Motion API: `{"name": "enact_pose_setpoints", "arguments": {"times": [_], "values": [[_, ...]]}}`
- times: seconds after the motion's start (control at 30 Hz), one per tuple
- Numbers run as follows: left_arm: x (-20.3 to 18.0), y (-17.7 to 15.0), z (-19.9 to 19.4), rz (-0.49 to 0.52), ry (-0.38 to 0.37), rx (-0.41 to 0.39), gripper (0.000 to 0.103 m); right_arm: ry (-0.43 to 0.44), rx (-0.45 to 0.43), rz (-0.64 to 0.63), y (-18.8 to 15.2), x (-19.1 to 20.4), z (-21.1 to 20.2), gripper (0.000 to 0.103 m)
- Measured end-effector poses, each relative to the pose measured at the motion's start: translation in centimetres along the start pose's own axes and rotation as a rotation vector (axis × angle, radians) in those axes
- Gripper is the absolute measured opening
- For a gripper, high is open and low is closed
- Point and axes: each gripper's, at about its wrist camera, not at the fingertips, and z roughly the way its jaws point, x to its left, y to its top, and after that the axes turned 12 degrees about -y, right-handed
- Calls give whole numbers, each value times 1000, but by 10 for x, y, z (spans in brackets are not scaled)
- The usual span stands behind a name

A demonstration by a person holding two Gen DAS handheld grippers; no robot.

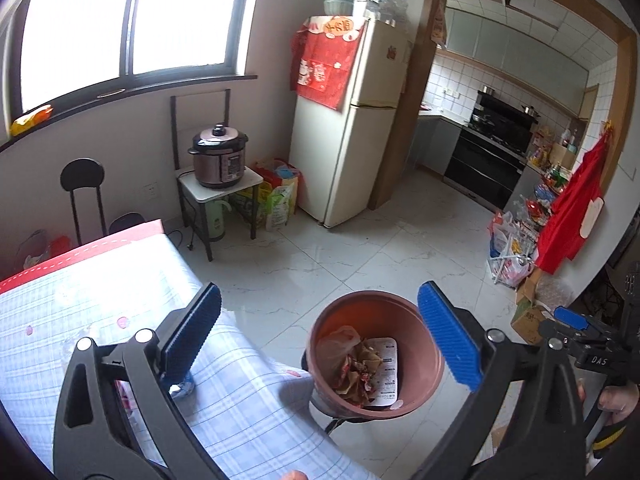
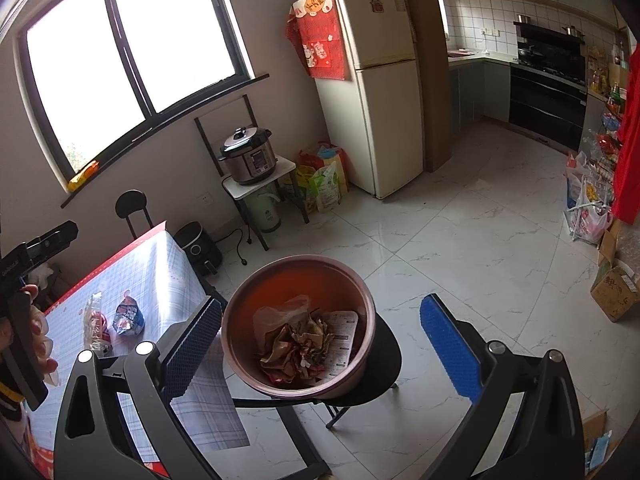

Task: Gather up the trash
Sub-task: 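Move both tools back to the table over the white sponge and clear container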

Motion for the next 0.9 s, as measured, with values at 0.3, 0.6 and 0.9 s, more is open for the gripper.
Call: {"name": "enact_pose_setpoints", "arguments": {"times": [0.3,0.6,0.9], "values": [[74,-40,-94,-153,200,-99,97,100,33,-77,-3,53,16,98],[149,-116,-182,-369,456,-84,97,192,105,-180,-20,116,39,98],[199,-210,-222,-628,525,22,97,271,155,-310,-44,211,44,98]]}}
